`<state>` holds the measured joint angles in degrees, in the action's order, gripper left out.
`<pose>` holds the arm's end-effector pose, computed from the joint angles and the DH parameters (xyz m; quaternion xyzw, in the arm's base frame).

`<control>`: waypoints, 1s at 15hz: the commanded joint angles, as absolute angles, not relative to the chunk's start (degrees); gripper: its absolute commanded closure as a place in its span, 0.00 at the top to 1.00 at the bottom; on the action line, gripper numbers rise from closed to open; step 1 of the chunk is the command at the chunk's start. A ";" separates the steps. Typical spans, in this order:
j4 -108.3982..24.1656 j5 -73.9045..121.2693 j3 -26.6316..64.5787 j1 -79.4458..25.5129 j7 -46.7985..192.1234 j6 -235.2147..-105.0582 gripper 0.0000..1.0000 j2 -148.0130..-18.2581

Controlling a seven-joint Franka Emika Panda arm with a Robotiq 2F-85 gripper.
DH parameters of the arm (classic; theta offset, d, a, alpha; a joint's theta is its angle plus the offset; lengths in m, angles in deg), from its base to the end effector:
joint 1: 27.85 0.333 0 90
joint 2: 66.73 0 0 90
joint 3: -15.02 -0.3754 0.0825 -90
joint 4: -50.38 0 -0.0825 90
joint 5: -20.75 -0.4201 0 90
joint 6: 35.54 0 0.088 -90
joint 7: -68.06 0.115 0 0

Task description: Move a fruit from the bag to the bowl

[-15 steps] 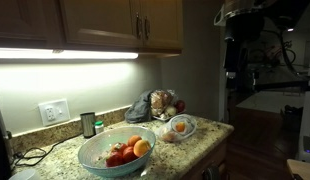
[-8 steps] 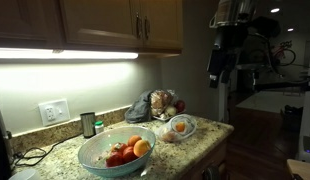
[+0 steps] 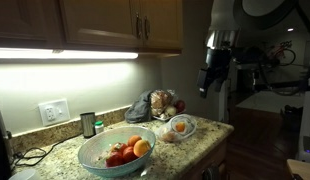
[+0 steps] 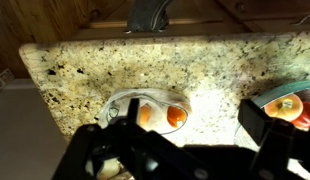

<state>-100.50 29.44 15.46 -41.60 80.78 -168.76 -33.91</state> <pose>0.3777 -0.0993 0.4806 0.9717 -0.1868 0.1309 0.0611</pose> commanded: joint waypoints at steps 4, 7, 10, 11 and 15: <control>-99.49 30.11 15.97 -42.28 82.85 -170.02 1.00 -37.38; -99.26 30.11 15.97 -42.30 83.00 -170.02 1.00 -37.58; -98.85 30.68 15.46 -42.63 83.88 -170.27 1.00 -38.90; -98.68 30.93 15.36 -42.82 84.17 -170.42 1.00 -39.47; -97.99 32.20 15.42 -43.70 85.41 -172.46 1.00 -42.63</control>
<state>-99.17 29.98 15.46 -42.86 82.97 -170.42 -39.86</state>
